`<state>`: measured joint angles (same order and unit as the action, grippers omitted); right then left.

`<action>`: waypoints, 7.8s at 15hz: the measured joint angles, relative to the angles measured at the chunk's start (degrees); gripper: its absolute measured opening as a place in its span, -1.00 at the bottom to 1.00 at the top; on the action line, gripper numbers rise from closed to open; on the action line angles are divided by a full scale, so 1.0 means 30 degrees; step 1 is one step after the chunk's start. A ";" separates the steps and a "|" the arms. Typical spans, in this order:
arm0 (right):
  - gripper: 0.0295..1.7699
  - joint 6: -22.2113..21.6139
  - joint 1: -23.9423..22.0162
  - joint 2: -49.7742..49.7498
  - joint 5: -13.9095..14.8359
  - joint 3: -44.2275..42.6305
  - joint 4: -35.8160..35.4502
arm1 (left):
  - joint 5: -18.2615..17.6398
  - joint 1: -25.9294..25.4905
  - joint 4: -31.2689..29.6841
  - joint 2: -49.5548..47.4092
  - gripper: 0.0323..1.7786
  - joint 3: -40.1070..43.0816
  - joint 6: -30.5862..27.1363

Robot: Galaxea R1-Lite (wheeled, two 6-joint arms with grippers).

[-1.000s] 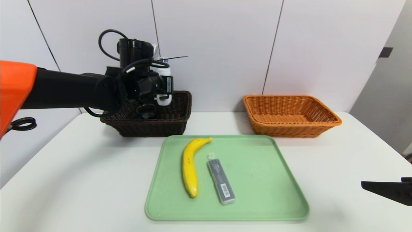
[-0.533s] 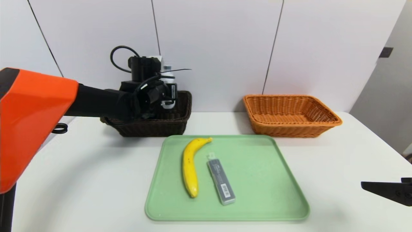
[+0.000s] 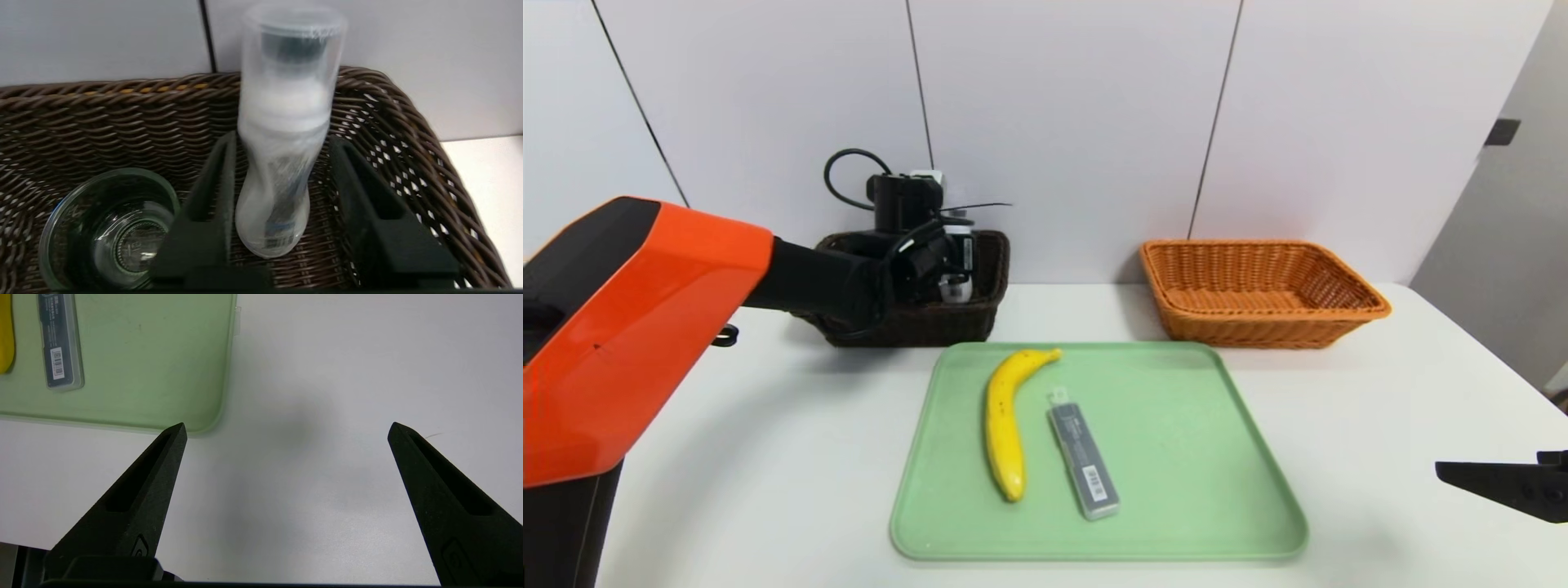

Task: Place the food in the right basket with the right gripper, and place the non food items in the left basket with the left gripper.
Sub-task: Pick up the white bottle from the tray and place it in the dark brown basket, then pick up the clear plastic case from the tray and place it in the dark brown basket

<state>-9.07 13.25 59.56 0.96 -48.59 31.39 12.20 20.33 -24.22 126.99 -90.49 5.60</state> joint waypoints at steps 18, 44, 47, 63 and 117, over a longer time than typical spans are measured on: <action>0.92 -0.0069 0.0016 -0.0443 0.0000 0.0248 0.0016 | 0.0158 -0.0130 0.4697 -0.6758 0.82 0.1544 0.0024; 0.92 -0.0219 -0.0053 -0.0366 -0.0146 0.0386 -0.0008 | 0.5514 1.1475 1.9814 -0.2324 0.90 -0.2170 1.1520; 0.92 -0.0207 -0.0028 -0.0378 -0.0183 0.0451 -0.0008 | 0.5514 1.1475 1.9964 -0.1800 0.90 -0.2617 1.1536; 0.92 -0.0207 -0.0028 -0.0398 -0.0122 0.0817 -0.0037 | 0.5356 1.2150 2.1240 -0.0289 0.90 -0.4437 1.2300; 0.92 -0.0394 -0.0118 -0.1601 -0.0240 0.3214 -0.0037 | -1.1922 0.6810 2.5096 0.0475 0.90 -0.7322 -2.9802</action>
<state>-10.25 12.90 54.76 0.24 -38.95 31.28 -23.56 40.77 51.07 128.42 -112.46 -83.81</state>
